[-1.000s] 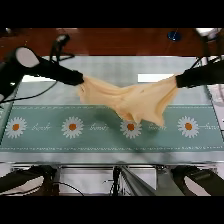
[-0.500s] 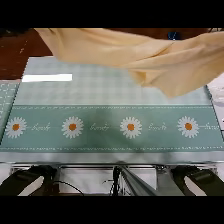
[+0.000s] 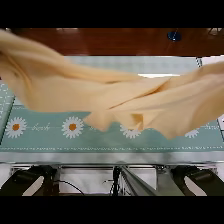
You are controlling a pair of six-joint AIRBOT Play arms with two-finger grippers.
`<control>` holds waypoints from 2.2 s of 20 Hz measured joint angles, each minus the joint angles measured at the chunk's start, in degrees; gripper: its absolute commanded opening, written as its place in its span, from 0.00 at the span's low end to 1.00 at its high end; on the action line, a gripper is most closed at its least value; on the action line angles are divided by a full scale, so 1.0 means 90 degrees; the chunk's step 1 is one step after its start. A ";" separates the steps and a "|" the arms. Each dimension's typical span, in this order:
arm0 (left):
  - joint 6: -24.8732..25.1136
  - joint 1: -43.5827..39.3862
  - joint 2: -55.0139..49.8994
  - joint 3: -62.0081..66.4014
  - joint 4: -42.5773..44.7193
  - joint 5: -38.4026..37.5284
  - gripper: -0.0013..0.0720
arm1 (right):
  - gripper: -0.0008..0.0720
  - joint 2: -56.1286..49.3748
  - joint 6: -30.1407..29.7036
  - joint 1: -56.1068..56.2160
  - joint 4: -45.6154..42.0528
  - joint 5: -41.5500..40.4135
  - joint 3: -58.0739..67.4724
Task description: Fold the shirts.
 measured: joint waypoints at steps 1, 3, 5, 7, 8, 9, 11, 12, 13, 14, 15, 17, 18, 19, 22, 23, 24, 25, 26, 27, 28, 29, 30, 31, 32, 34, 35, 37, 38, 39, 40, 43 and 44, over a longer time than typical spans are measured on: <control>-0.0078 0.0000 0.0019 -0.0209 0.0039 -0.0175 0.09 | 0.05 -0.0068 -0.0056 0.0000 0.0015 0.0165 -0.0228; -0.0160 0.0000 0.0046 -0.0809 0.0075 -0.0301 0.09 | 0.05 -0.0202 -0.0141 0.0000 -0.0002 0.0219 -0.0901; -0.0151 0.0000 0.0051 -0.1651 0.0151 -0.0185 0.09 | 0.05 -0.0301 -0.0253 0.0000 -0.0070 -0.0124 -0.1812; -0.0078 0.0000 0.0041 -0.2611 0.0228 0.0107 0.09 | 0.05 -0.0461 -0.0301 0.0000 -0.0206 -0.0685 -0.2776; -0.0053 0.0000 0.0017 -0.3094 0.0257 0.0308 0.09 | 0.05 -0.0566 -0.0325 0.0000 -0.0240 -0.0969 -0.3223; -0.0032 0.0000 -0.0017 -0.3597 0.0296 0.0573 0.09 | 0.05 -0.0697 -0.0342 0.0000 -0.0267 -0.1290 -0.3597; -0.0007 0.0000 -0.0131 -0.4459 0.0333 0.1161 0.09 | 0.05 -0.0991 -0.0362 0.0000 -0.0248 -0.1960 -0.4133; 0.0012 0.0000 -0.0214 -0.4799 0.0340 0.1498 0.09 | 0.05 -0.1166 -0.0359 0.0000 -0.0219 -0.2378 -0.4311; 0.0012 0.0000 -0.0323 -0.5090 0.0350 0.1860 0.09 | 0.05 -0.1316 -0.0352 0.0000 -0.0180 -0.2749 -0.4427; 0.0015 0.0000 -0.0454 -0.5326 0.0355 0.2261 0.09 | 0.05 -0.1501 -0.0316 0.0000 -0.0153 -0.3179 -0.4522; 0.0017 0.0000 -0.0600 -0.5489 0.0359 0.2606 0.09 | 0.05 -0.1664 -0.0284 0.0000 -0.0129 -0.3529 -0.4580; 0.0032 0.0000 -0.0923 -0.5695 0.0364 0.3298 0.09 | 0.05 -0.2021 -0.0228 0.0000 -0.0087 -0.4119 -0.4663; 0.0034 0.0000 -0.1086 -0.5756 0.0364 0.3570 0.09 | 0.05 -0.2208 -0.0206 0.0000 -0.0058 -0.4359 -0.4685; 0.0034 0.0000 -0.1270 -0.5804 0.0367 0.3864 0.09 | 0.05 -0.2395 -0.0189 0.0000 -0.0019 -0.4539 -0.4707; 0.0034 0.0000 -0.1787 -0.5880 0.0367 0.4507 0.09 | 0.05 -0.2829 -0.0160 0.0000 0.0019 -0.5059 -0.4736; 0.0034 0.0000 -0.1948 -0.5892 0.0364 0.4719 0.09 | 0.05 -0.2936 -0.0134 0.0000 0.0041 -0.5263 -0.4738; 0.0034 0.0000 -0.2091 -0.5901 0.0367 0.4908 0.09 | 0.05 -0.3036 -0.0114 0.0000 0.0044 -0.5498 -0.4743; 0.0034 0.0000 -0.2205 -0.5906 0.0364 0.5095 0.09 | 0.05 -0.3118 -0.0063 0.0000 0.0046 -0.5719 -0.4743; 0.0036 0.0000 -0.2297 -0.5911 0.0364 0.5350 0.09 | 0.05 -0.3179 -0.0012 0.0000 0.0051 -0.5974 -0.4743; 0.0041 0.0000 -0.2365 -0.5916 0.0364 0.5612 0.09 | 0.05 -0.3232 0.0036 0.0000 0.0056 -0.6215 -0.4745; 0.0044 0.0000 -0.2424 -0.5918 0.0364 0.5923 0.09 | 0.05 -0.3286 0.0068 0.0000 0.0056 -0.6467 -0.4745; 0.0049 0.0000 -0.2465 -0.5918 0.0364 0.6241 0.09 | 0.05 -0.3332 0.0104 0.0000 0.0058 -0.6713 -0.4748; 0.0058 0.0000 -0.2504 -0.5918 0.0364 0.6577 0.09 | 0.05 -0.3378 0.0143 0.0000 0.0056 -0.6912 -0.4748; 0.0058 0.0000 -0.2543 -0.5918 0.0364 0.6868 0.09 | 0.05 -0.3422 0.0177 0.0000 0.0056 -0.7087 -0.4748; 0.0058 0.0000 -0.2584 -0.5916 0.0364 0.7140 0.09 | 0.05 -0.3480 0.0219 0.0000 0.0053 -0.7252 -0.4748; 0.0058 0.0000 -0.2713 -0.5918 0.0364 0.7550 0.09 | 0.05 -0.3616 0.0323 0.0000 0.0051 -0.7448 -0.4748; 0.0058 0.0000 -0.2786 -0.5918 0.0364 0.7669 0.09 | 0.05 -0.3679 0.0386 0.0000 0.0053 -0.7499 -0.4748; 0.0056 0.0000 -0.2951 -0.5921 0.0364 0.7757 0.09 | 0.05 -0.3808 0.0529 0.0000 0.0053 -0.7553 -0.4748; 0.0056 0.0000 -0.3024 -0.5921 0.0364 0.7769 0.09 | 0.05 -0.3849 0.0573 0.0000 0.0056 -0.7563 -0.4748; 0.0056 0.0000 -0.3092 -0.5923 0.0364 0.7781 0.09 | 0.05 -0.3883 0.0610 0.0000 0.0058 -0.7575 -0.4748; 0.0056 0.0000 -0.3147 -0.5923 0.0364 0.7783 0.09 | 0.06 -0.3905 0.0646 0.0000 0.0058 -0.7575 -0.4748; 0.0056 0.0000 -0.3235 -0.5923 0.0364 0.7796 0.29 | 0.40 -0.3893 0.0704 0.0000 0.0061 -0.7514 -0.4748; 0.0056 0.0000 -0.3245 -0.5921 0.0364 0.7793 0.45 | 0.43 -0.3830 0.0707 0.0000 0.0041 -0.7441 -0.4745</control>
